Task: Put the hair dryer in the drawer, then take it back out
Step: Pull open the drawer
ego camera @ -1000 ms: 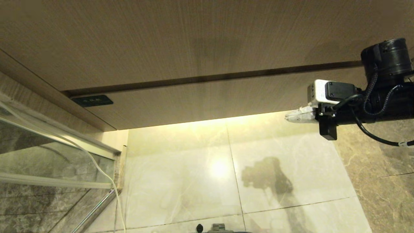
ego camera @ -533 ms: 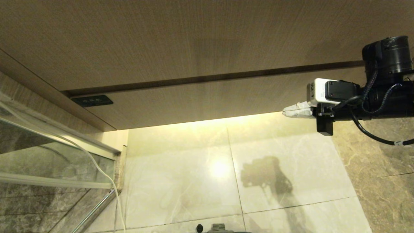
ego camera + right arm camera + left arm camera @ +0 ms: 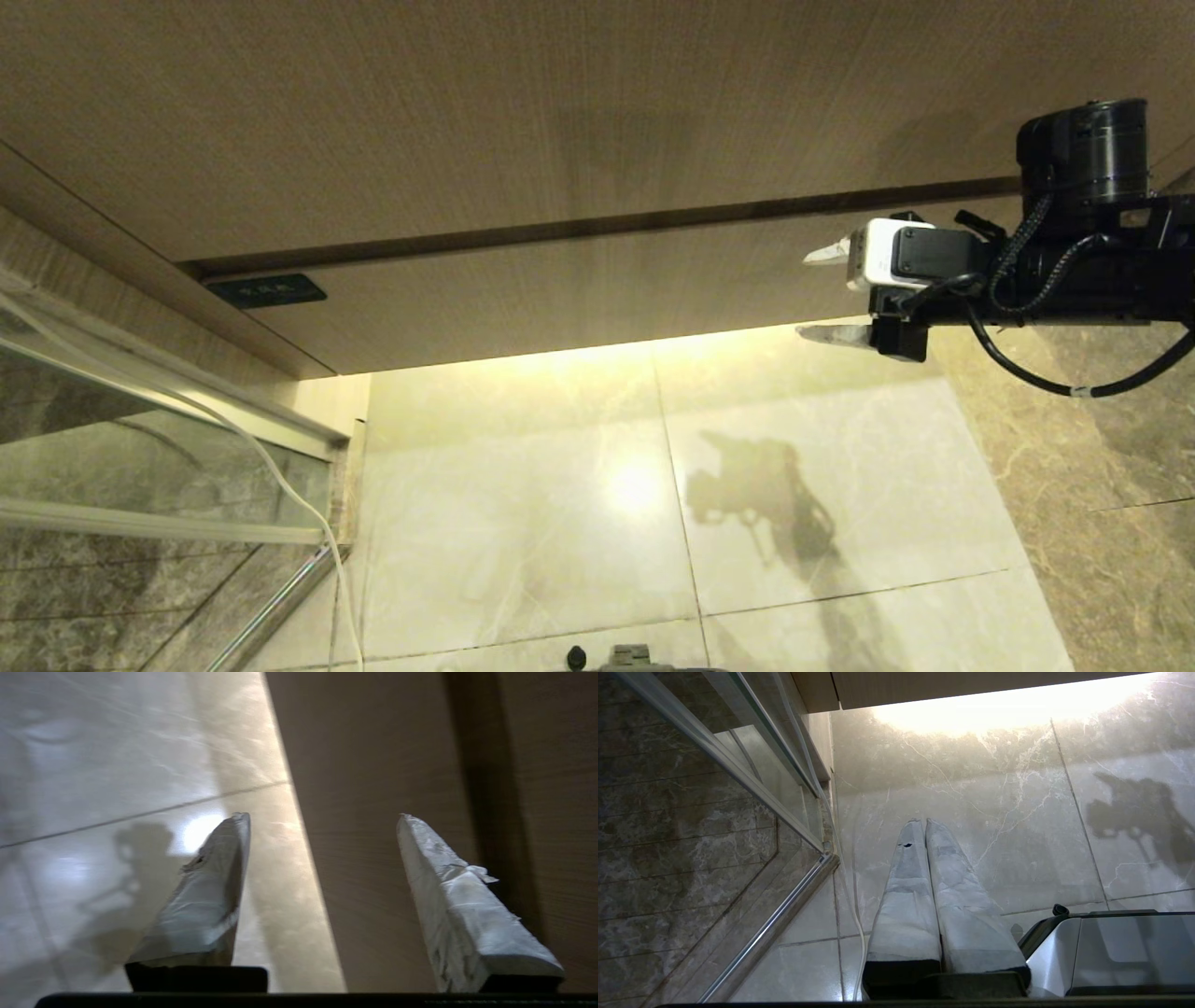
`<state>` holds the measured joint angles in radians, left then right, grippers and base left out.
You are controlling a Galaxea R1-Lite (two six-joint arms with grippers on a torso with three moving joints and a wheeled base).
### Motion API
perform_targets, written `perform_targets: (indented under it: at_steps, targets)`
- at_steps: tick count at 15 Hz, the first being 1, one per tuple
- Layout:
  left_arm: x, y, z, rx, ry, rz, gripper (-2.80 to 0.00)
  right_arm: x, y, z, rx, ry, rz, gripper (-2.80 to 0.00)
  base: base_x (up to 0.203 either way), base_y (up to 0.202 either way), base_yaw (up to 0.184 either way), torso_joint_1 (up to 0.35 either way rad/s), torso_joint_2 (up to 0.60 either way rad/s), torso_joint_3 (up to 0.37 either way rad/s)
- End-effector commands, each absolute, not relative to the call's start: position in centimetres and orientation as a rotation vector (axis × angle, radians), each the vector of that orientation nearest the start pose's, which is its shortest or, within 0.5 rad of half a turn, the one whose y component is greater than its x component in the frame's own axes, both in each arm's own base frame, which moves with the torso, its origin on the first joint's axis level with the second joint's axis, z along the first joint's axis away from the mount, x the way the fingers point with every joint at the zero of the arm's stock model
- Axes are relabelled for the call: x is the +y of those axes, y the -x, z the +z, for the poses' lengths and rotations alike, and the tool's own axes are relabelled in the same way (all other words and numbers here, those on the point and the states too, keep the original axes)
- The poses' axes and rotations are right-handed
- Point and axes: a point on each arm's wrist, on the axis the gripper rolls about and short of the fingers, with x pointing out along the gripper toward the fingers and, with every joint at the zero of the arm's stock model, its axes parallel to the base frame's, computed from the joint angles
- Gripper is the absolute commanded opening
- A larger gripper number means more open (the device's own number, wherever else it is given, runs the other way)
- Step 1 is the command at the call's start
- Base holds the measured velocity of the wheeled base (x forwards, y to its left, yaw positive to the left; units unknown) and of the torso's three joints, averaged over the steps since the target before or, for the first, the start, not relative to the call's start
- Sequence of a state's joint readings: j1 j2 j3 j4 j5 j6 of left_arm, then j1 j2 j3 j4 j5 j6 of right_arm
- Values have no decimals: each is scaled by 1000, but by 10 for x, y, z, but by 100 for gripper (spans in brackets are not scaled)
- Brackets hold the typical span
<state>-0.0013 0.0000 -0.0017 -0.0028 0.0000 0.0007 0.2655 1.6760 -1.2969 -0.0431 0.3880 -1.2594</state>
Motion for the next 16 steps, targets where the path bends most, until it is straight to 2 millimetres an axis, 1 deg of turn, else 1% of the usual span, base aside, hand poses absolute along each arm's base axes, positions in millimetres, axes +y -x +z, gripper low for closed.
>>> perform_targets:
  at_steps: [1, 3, 4, 10, 16]
  targets:
    - [0, 23, 76, -3, 0, -2, -280, 99, -314, 262, -109, 1195, 754, 0, 0, 0, 0, 0, 0, 0]
    - [0, 23, 76, -3, -2, -2, -280, 104, -323, 256, -116, 1197, 758, 0, 0, 0, 0, 0, 0, 0]
    - [0, 23, 76, -5, 0, -2, -280, 106, -325, 258, -140, 1200, 743, 0, 0, 0, 0, 0, 0, 0]
    - [0, 23, 76, -3, 0, -2, -280, 113, -339, 253, -203, 1205, 707, 0, 0, 0, 0, 0, 0, 0]
    - [0, 23, 76, -5, -1, -2, -280, 114, -345, 253, -193, 1209, 668, 0, 0, 0, 0, 0, 0, 0]
